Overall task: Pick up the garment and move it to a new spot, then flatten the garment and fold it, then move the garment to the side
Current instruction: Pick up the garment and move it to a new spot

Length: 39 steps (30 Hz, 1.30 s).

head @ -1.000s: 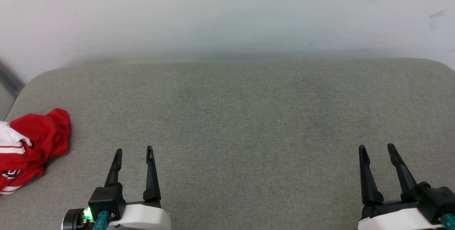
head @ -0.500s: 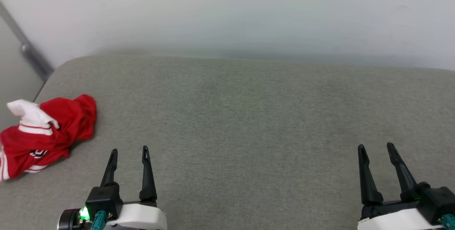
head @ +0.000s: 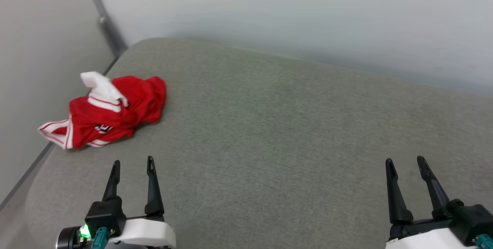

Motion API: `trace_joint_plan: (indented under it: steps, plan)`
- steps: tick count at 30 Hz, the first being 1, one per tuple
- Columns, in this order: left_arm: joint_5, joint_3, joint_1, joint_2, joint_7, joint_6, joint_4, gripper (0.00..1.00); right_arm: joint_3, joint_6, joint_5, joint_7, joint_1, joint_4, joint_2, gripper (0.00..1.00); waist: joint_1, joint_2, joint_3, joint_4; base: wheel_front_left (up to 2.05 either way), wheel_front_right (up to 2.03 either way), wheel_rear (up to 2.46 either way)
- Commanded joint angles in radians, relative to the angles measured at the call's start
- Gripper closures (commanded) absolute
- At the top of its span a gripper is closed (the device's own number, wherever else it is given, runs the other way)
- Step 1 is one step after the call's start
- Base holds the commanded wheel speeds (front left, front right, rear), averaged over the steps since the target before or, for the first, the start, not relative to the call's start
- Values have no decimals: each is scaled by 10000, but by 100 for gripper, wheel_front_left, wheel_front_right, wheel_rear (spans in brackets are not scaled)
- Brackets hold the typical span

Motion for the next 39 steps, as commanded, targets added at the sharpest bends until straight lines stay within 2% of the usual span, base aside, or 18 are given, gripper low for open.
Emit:
trace_joint_plan:
  steps: [1, 13, 22, 28, 35, 39]
  plan:
    - [-16, 38, -31, 11, -26, 21, 0, 0, 21, -3, -40, -25, -10, -38, 25, 0, 0, 0, 67, 482, 0, 0, 0]
    - [-149, 375, 127, 9, -26, 133, -37, 0, 126, -3, -123, -25, 16, -71, 24, 0, 0, 0, 93, 1731, 0, 0, 0]
    - [-295, 587, 48, 11, -26, 165, -4, 0, 213, -3, -186, -25, -31, -100, 24, 0, 0, 0, 182, 1883, 0, 0, 0]
    - [-220, 1417, -956, 86, -26, -440, -44, 0, 218, -3, -390, -25, -237, -198, 24, 0, 0, 0, 571, 1579, 0, 0, 0]
    - [-309, 2796, -3162, 807, -25, -1286, 376, 0, 37, -3, -916, -25, -635, -387, 22, 0, 0, 0, 1581, 991, 0, 0, 0]
    - [-338, 3143, -4190, 1233, -25, -1633, 708, 0, -61, -3, -1184, -25, -881, -536, 22, 0, 0, 0, 2167, 730, 0, 0, 0]
